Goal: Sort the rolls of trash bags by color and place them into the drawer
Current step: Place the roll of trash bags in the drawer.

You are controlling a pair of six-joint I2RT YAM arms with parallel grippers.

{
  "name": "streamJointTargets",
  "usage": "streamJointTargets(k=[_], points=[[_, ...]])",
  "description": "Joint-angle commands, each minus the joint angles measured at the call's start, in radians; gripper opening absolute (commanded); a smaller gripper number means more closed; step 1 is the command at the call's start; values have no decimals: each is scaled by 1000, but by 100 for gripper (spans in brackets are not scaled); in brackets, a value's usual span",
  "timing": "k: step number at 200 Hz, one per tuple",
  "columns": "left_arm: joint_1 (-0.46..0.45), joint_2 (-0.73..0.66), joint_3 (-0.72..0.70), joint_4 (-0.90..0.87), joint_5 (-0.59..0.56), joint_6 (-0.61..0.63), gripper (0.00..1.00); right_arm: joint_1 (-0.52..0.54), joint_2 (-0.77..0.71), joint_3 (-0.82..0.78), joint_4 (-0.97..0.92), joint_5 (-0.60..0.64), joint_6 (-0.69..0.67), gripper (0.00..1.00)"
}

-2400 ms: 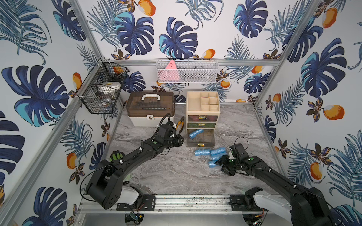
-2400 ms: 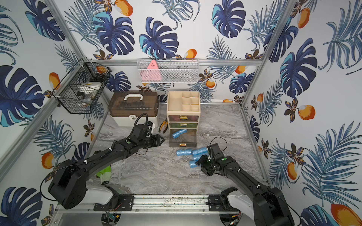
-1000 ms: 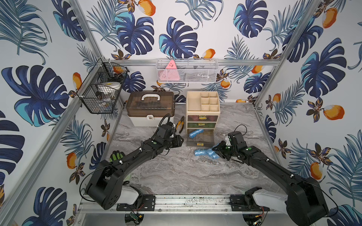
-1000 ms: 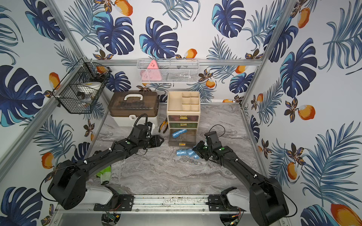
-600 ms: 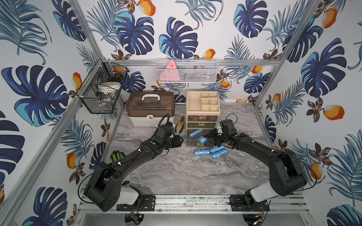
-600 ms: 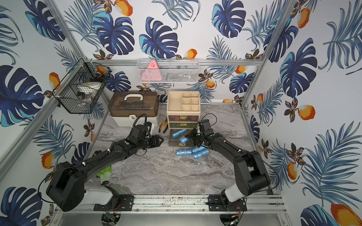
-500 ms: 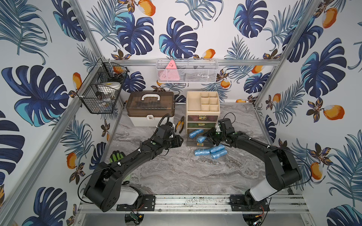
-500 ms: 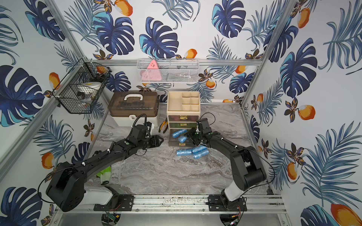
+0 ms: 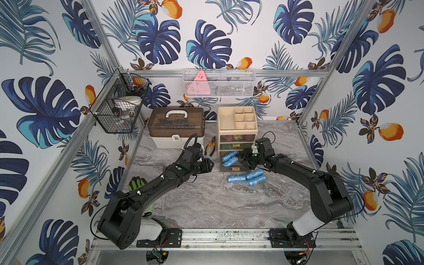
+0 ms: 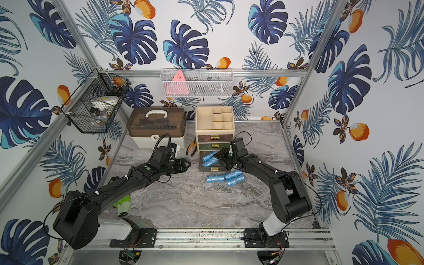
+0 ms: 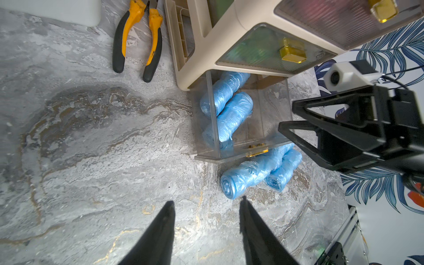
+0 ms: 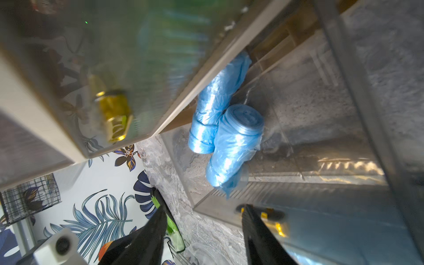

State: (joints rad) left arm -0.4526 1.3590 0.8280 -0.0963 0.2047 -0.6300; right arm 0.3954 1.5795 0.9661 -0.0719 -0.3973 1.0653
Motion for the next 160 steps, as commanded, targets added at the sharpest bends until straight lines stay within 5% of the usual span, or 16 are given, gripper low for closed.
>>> streamJointTargets(k=[1, 78, 160], points=[[3, -6, 0, 6, 2, 3, 50, -1, -67, -23, -76, 37, -63, 59], [5, -7, 8, 9, 7, 3, 50, -63, -312, -226, -256, 102, -157, 58], [3, -9, -1, 13, 7, 0, 50, -185, -291, -383, -203, 44, -161, 56]])
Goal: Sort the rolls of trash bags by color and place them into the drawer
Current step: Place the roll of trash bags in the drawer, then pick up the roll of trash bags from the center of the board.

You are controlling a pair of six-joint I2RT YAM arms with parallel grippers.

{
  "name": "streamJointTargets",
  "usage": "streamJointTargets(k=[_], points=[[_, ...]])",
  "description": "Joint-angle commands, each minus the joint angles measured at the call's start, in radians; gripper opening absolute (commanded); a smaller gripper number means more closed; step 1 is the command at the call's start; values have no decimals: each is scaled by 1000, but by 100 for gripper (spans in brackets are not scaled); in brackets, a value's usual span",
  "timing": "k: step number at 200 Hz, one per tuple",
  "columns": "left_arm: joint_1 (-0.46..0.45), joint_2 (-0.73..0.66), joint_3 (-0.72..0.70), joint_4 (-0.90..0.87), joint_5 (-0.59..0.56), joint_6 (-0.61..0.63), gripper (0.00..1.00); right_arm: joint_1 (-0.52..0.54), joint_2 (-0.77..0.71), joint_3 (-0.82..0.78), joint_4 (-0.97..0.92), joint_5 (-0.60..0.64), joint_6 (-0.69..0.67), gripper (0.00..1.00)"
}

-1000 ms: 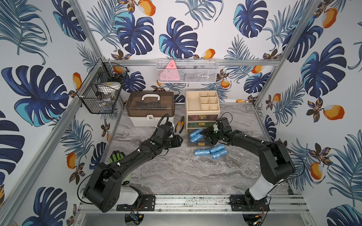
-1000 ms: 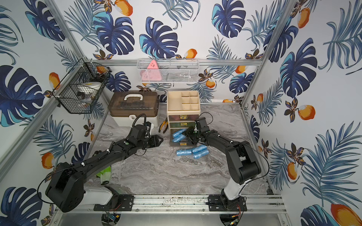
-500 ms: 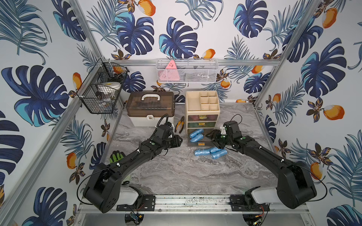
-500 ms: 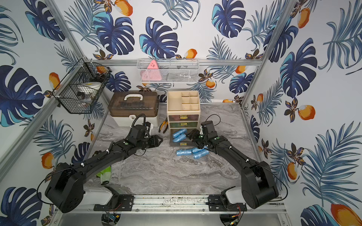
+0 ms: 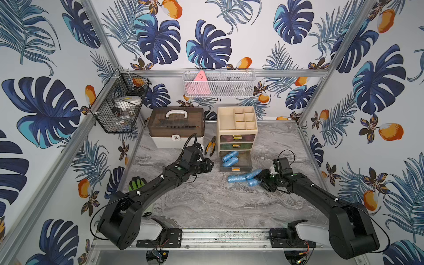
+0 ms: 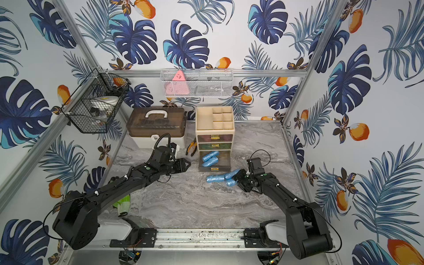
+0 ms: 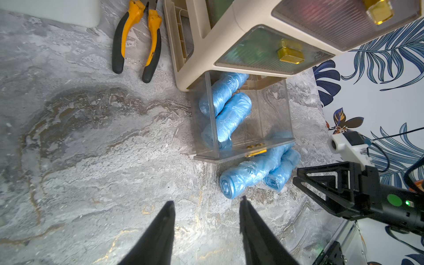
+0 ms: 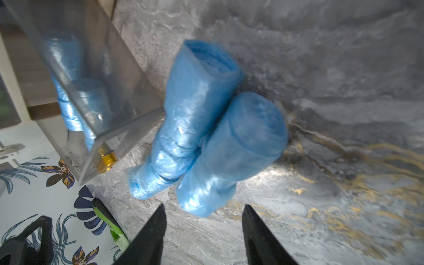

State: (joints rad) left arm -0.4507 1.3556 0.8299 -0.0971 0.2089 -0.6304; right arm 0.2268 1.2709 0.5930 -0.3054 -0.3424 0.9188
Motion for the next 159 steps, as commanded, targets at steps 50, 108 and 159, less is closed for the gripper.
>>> streamJointTargets(k=[50, 108, 159], points=[[2, -8, -11, 23, 1, -1, 50, -52, 88, -28, 95, -7, 1, 60], [3, -1, -13, 25, 4, 0, 50, -72, 135, -42, 175, 9, 35, 47], [3, 4, -21, 37, 6, -4, 50, -89, 77, -46, 155, -1, 29, 20]])
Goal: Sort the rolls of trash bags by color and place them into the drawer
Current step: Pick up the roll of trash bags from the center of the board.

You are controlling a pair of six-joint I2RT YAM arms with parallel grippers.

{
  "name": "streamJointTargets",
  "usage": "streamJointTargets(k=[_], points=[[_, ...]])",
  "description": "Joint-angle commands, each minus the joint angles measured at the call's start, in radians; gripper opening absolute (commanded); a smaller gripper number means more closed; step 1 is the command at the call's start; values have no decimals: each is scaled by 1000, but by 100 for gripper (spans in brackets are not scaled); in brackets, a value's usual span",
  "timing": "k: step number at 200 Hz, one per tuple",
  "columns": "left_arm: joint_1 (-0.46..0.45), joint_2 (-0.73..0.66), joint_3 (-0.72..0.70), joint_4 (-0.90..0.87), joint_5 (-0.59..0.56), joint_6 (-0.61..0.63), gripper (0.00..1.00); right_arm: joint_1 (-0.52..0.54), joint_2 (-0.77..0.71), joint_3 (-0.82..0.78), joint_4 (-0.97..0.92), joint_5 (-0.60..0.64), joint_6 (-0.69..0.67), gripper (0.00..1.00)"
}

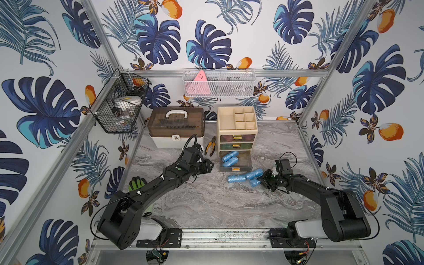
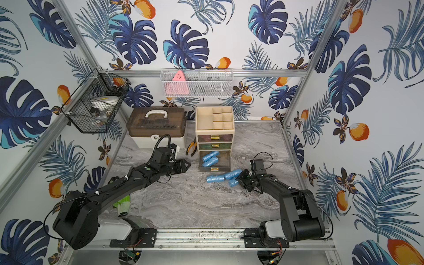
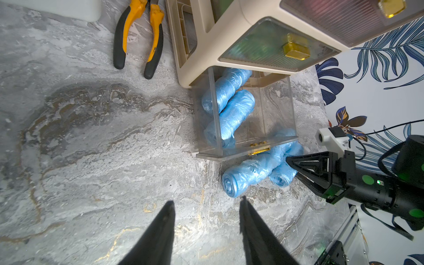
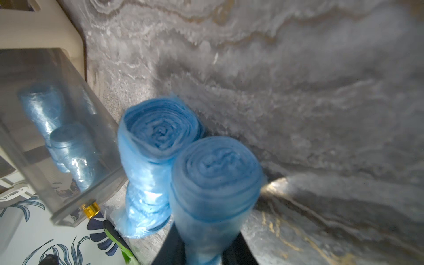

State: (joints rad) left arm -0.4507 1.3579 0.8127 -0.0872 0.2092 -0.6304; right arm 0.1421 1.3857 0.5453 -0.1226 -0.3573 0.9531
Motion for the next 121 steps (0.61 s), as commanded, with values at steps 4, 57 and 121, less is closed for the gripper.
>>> streamJointTargets(k=[4, 57, 121], points=[[2, 2, -4, 27, 6, -3, 50, -5, -50, 4, -38, 14, -8, 20], [2, 8, -10, 42, 13, -13, 50, 0, -173, 89, -120, -48, -26, 19], [1, 6, -11, 43, 12, -22, 50, 108, -32, 258, -24, -88, 51, 20]])
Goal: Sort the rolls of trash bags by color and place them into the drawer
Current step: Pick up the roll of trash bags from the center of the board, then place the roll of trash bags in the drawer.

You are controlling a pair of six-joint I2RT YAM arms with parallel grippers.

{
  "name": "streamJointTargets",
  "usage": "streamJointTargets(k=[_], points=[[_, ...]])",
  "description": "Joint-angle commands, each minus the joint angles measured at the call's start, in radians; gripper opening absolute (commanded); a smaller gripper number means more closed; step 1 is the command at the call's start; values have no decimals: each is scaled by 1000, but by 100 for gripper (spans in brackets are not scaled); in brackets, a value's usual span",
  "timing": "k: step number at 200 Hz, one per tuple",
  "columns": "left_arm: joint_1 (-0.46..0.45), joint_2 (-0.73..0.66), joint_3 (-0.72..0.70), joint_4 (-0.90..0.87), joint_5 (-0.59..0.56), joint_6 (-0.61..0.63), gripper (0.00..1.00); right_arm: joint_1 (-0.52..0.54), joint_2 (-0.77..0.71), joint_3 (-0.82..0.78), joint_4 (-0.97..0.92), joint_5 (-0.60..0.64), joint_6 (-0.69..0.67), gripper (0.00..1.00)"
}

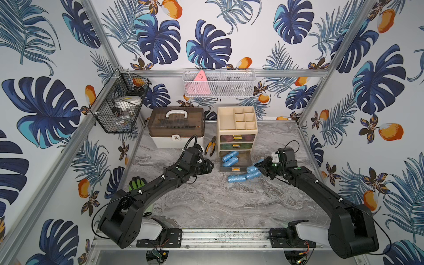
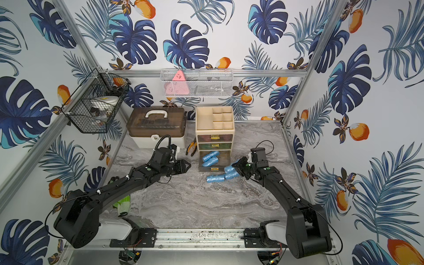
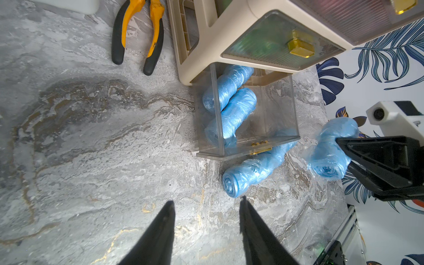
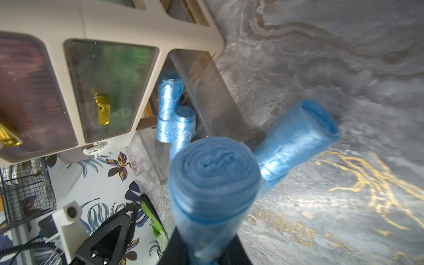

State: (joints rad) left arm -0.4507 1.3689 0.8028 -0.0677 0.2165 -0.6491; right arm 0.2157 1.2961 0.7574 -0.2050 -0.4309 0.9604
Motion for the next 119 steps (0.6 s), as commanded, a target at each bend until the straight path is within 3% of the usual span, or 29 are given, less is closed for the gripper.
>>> streamJointTargets(k=[1, 64, 119], points=[[2, -4, -2, 24, 4, -3, 50, 36, 61, 48, 62, -14, 45, 20], [2, -4, -3, 12, -3, 1, 50, 115, 283, 171, 198, -10, 123, 22], [2, -8, -4, 9, -9, 4, 50, 129, 371, 192, 244, -21, 180, 42]])
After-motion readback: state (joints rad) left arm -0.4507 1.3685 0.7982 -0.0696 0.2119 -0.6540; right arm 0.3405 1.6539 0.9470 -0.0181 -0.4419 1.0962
